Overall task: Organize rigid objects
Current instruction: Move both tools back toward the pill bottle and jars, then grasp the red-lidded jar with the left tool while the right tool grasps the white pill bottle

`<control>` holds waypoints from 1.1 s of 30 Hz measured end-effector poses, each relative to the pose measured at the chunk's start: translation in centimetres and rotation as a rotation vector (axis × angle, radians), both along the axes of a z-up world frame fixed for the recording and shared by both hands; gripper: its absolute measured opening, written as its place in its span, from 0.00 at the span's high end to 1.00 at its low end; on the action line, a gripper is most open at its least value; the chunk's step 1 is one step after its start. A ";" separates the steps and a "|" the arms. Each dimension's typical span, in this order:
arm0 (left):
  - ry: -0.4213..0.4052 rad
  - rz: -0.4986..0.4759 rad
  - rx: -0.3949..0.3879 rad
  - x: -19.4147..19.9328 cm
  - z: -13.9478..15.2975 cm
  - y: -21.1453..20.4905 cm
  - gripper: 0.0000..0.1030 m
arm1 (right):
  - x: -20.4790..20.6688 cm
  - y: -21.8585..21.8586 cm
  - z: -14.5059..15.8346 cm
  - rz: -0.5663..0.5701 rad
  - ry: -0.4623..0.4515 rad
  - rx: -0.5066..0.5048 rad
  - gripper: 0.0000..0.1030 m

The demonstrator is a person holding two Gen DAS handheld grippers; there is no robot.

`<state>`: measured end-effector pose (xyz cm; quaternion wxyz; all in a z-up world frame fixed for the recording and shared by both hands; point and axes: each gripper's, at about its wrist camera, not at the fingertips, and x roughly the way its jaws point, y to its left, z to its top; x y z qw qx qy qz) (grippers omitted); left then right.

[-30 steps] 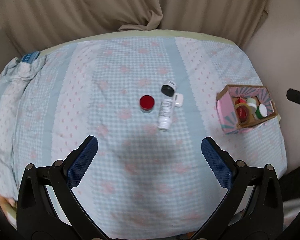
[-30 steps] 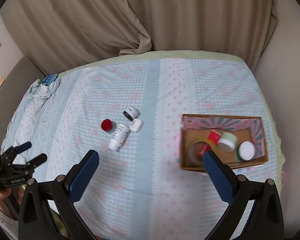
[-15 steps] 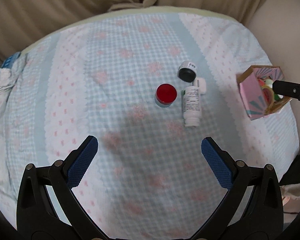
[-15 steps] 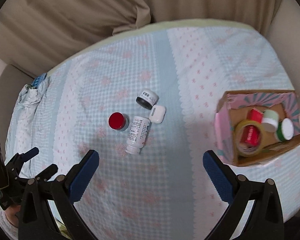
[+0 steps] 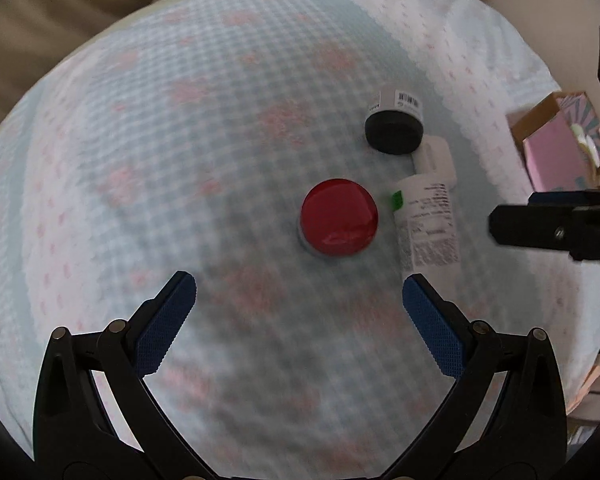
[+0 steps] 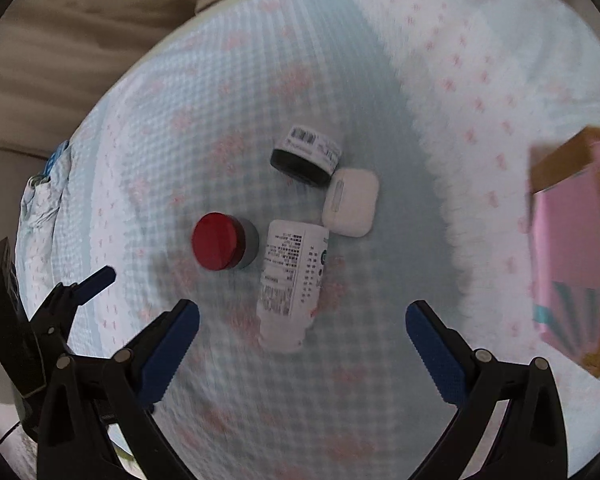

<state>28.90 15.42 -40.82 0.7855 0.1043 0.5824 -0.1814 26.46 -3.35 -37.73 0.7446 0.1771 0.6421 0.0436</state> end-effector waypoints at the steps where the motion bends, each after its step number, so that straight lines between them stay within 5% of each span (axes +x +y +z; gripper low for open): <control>1: 0.004 -0.008 0.001 0.3 -0.6 -0.3 0.00 | 0.3 0.1 -0.8 -0.009 0.012 0.010 0.00; 13: -0.006 -0.080 0.020 2.3 -6.7 -3.4 0.14 | 2.3 1.1 -7.2 -0.103 0.113 0.079 0.21; 16: -0.030 -0.086 0.021 2.4 -6.9 -4.0 0.16 | 2.5 1.0 -7.7 -0.136 0.124 0.100 0.34; 20: -0.062 -0.091 0.022 2.7 -7.0 -4.8 0.32 | 2.7 1.3 -7.8 -0.161 0.124 0.110 0.54; 24: -0.080 -0.114 0.000 2.7 -6.8 -5.2 0.45 | 2.4 1.0 -7.8 -0.175 0.124 0.116 0.54; 33: -0.088 -0.107 -0.018 2.4 -5.5 -4.0 0.50 | 2.3 0.4 -7.9 -0.212 0.125 0.158 0.55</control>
